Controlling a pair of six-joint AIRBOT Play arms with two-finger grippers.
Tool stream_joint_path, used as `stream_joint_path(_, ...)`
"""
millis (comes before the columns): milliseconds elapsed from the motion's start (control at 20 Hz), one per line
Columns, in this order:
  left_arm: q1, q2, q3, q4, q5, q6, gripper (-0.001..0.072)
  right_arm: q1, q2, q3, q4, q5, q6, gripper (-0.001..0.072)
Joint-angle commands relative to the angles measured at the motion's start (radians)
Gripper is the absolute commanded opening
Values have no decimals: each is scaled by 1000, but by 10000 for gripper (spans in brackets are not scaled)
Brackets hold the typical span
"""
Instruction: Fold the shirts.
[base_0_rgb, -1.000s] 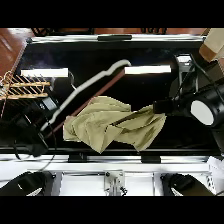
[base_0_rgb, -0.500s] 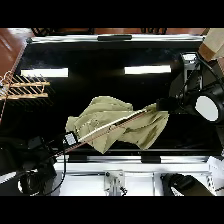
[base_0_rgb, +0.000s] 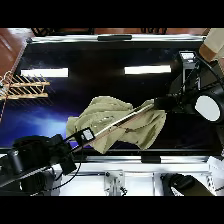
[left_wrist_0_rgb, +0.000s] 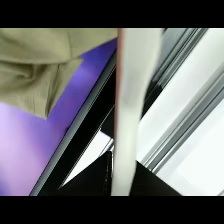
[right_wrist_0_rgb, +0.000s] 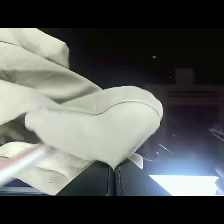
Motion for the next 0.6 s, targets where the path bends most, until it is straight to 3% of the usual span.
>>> stream_joint_path(0, -12, -51, -2, -12, 95, -10, 34, 0, 1, 1, 8, -11, -13, 54)
stream_joint_path(250, -81, -60, -19, -169, 172, -6, 35, 1, 2, 10, 4, -29, -56, 54)
stream_joint_path(400, -72, -107, -27, -183, 212, -157, 35, 2, 2, 86, 66, -33, -62, 54)
stream_joint_path(550, -74, -112, -19, -184, 308, -255, 35, 2, 2, 165, 222, -25, -102, 53)
